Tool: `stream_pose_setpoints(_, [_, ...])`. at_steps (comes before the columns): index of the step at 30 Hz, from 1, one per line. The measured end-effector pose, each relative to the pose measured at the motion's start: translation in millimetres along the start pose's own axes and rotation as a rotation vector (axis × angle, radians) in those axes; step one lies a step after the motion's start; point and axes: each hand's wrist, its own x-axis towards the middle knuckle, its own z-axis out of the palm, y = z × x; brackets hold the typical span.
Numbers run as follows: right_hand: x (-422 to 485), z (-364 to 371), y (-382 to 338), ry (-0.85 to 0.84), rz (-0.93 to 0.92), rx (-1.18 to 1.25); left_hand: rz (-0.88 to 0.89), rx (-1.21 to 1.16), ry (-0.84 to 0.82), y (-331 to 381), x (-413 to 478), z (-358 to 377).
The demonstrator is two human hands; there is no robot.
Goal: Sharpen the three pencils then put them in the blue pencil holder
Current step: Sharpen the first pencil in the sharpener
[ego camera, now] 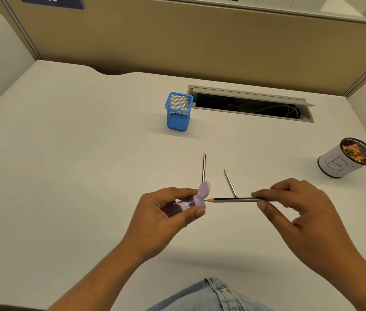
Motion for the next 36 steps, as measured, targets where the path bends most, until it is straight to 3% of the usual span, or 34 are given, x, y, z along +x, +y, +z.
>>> stream_pose_setpoints(6, [-2,-3,-11,-0.005,-0.151,-0.081,0.044,0.108,-0.071,7,-9,-5])
stream_pose_setpoints(13, [-6,-10,-15,0.169,-0.436,-0.153,0.035,0.062,-0.148,18,-16,-5])
stream_pose_setpoints(17, [-2,-20,-24,0.149,-0.484,-0.157,0.178,0.144,-0.106,24,-20,-4])
stream_pose_setpoints(18, [-1,-22,-29,0.099,-0.42,-0.113,0.232,0.181,-0.093,26,-20,-6])
stream_pose_setpoints(22, [5,-26,-41,-0.291,0.159,0.231,0.438,0.356,-0.128,32,-13,-11])
stream_pose_setpoints(25, [10,-30,-40,-0.453,0.247,0.285,0.439,0.397,-0.164,32,-11,-13])
stream_pose_setpoints(29, [11,-36,-42,-0.225,-0.044,-0.057,0.301,0.301,-0.137,30,-11,-11])
stream_pose_setpoints(33, [18,-39,-39,0.079,-0.505,-0.204,0.225,0.107,-0.094,30,-15,-3])
stream_pose_setpoints(36, [19,-38,-39,0.104,-0.592,-0.251,0.315,0.142,-0.024,31,-16,-2])
